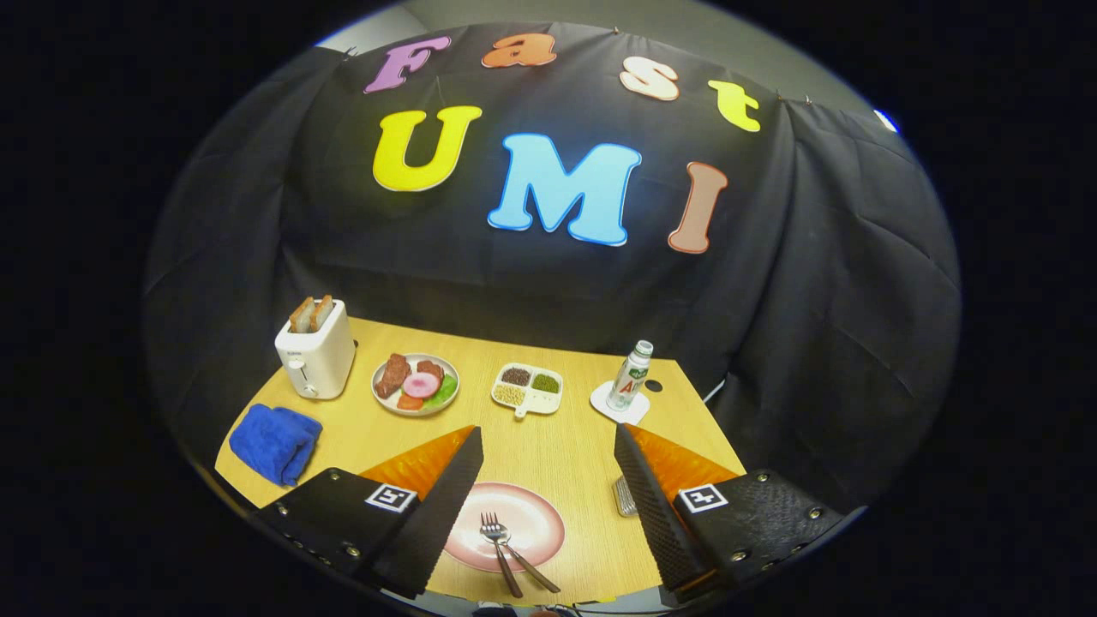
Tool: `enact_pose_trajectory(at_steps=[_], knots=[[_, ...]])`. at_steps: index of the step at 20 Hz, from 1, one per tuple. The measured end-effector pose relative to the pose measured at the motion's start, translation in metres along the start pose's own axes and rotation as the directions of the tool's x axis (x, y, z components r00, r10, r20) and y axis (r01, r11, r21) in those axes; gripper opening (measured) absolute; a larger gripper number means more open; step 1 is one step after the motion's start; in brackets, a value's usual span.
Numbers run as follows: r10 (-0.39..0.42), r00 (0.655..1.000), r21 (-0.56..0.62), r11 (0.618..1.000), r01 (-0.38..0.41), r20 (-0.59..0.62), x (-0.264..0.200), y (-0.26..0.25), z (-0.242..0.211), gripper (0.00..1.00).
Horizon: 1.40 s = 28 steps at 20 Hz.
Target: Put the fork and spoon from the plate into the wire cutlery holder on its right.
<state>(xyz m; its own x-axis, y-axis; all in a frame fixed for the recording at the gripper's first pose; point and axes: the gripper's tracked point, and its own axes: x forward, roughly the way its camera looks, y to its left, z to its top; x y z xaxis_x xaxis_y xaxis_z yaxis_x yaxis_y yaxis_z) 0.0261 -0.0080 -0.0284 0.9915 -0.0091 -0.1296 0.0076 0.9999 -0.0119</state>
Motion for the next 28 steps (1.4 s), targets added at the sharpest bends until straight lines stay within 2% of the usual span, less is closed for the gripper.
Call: enact_pose_trajectory(at_steps=[3,5,7,9,12,15,17,22,28], knots=[[-0.017,0.988,-0.059,0.998,0.008,-0.156,0.018,-0.002,-0.040,0.95],[-0.017,0.959,-0.102,0.995,-0.012,-0.282,0.027,0.002,-0.071,0.95],[-0.036,0.910,-0.162,0.986,-0.035,-0.413,0.032,0.002,-0.107,0.95],[-0.054,0.846,-0.215,0.974,-0.073,-0.531,0.036,0.005,-0.146,0.95],[-0.094,0.764,-0.265,0.959,-0.104,-0.639,0.043,0.004,-0.186,0.95],[-0.130,0.703,-0.312,0.940,-0.136,-0.699,0.047,0.004,-0.217,0.95],[-0.142,0.680,-0.336,0.928,-0.162,-0.720,0.049,0.006,-0.230,0.95],[-0.154,0.662,-0.369,0.908,-0.197,-0.733,0.062,0.010,-0.248,0.95],[-0.112,0.692,-0.387,0.886,-0.256,-0.713,0.084,0.022,-0.255,0.95]])
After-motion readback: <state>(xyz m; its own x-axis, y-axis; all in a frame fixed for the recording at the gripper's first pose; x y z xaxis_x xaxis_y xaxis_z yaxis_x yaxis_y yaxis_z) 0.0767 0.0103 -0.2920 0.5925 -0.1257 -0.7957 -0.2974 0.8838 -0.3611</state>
